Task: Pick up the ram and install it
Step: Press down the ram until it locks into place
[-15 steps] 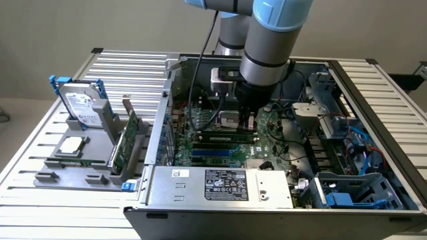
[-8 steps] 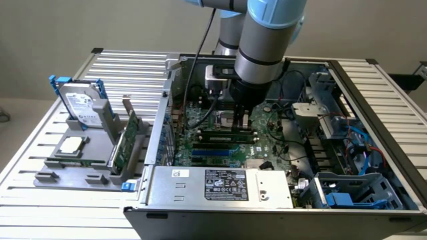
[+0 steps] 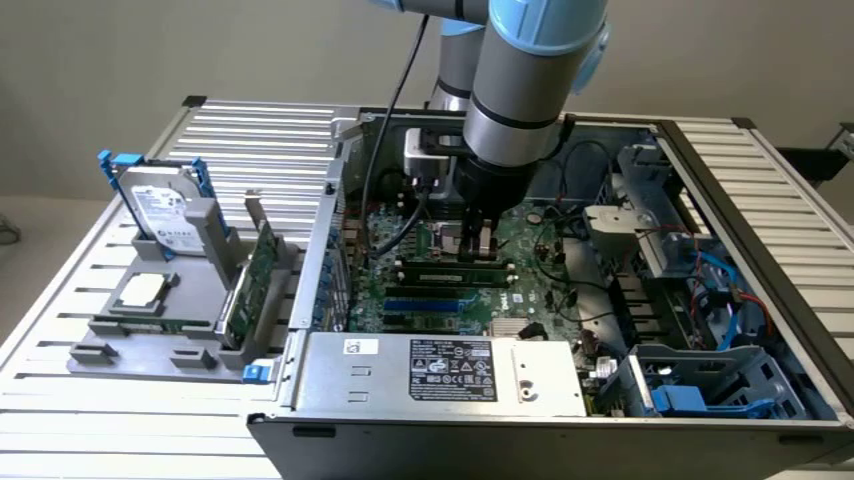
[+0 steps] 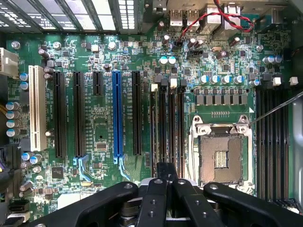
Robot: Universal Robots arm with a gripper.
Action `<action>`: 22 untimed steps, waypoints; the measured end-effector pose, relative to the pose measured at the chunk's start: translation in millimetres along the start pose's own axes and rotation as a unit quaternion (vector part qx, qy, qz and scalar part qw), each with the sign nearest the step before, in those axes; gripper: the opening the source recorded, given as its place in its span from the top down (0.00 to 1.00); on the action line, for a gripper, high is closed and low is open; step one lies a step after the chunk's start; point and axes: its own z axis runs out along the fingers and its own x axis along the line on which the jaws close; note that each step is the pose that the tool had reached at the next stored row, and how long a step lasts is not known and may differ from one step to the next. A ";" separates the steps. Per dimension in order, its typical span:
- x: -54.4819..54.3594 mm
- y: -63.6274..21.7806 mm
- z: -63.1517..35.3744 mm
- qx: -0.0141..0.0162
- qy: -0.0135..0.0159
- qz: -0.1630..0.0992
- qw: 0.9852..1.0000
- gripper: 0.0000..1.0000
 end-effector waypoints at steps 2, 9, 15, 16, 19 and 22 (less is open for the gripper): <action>0.0 0.0 0.0 0.000 0.000 0.000 1.000 0.89; 0.0 0.0 0.0 0.000 0.000 0.000 1.000 0.89; -0.2 4.2 0.3 0.001 0.000 0.005 1.000 0.89; -0.2 4.9 0.4 0.001 -0.001 0.009 1.000 0.89; -0.2 5.5 0.4 0.003 -0.002 0.024 1.000 0.89; -0.2 5.6 0.4 0.004 -0.003 0.043 0.999 0.89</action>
